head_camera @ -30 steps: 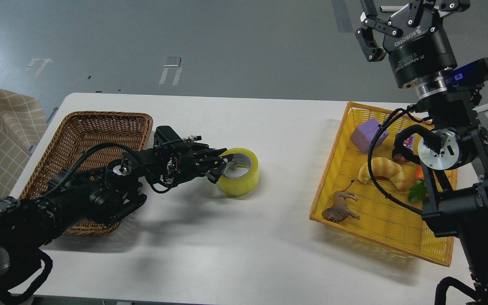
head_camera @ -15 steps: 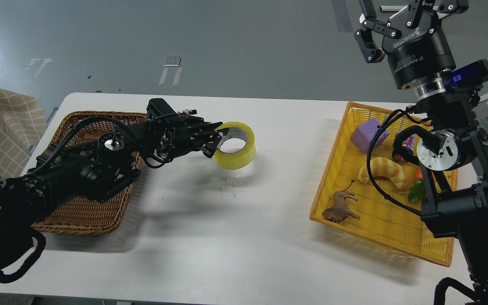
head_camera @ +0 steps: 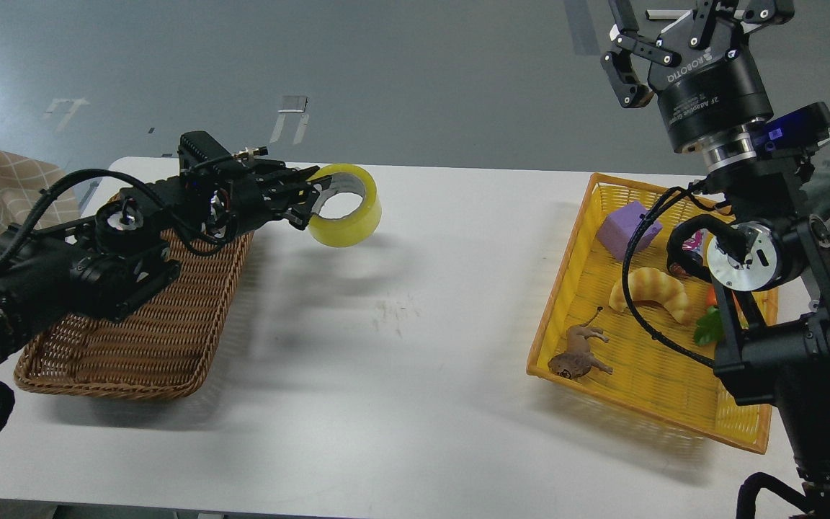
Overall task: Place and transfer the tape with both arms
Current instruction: 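Lift the tape roll and carry it over the wicker basket, then lower the tape roll into the wicker basket, then open the left gripper and raise the left arm away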
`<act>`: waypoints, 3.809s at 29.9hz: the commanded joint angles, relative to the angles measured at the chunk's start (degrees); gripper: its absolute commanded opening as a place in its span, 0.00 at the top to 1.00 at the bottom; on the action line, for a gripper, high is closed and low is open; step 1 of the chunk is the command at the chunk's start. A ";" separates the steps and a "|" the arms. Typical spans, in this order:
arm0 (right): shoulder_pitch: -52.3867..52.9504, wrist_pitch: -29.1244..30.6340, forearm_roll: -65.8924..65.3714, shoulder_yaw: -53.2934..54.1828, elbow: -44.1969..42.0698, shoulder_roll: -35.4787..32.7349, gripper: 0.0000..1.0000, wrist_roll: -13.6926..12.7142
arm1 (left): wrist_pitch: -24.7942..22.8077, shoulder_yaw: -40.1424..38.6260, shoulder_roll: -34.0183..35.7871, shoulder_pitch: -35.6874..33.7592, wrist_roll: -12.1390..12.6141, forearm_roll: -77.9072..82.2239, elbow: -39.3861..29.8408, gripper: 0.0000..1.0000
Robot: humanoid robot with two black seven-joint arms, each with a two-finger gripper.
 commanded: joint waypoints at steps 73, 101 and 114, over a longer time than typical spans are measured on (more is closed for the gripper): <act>-2.32 0.09 -0.18 -0.09 -3.02 0.89 0.00 0.09 | 11.92 -0.10 23.81 20.50 0.00 -14.41 -7.35 0.49; -0.91 2.28 -0.18 -0.53 -2.93 -0.33 0.00 -0.18 | 6.92 -0.89 13.89 0.22 0.00 -45.30 -20.44 0.02; -0.30 2.81 -0.18 -0.97 -3.02 -2.36 0.00 -0.44 | -3.06 -9.93 11.86 -8.32 0.00 -51.58 -34.51 0.02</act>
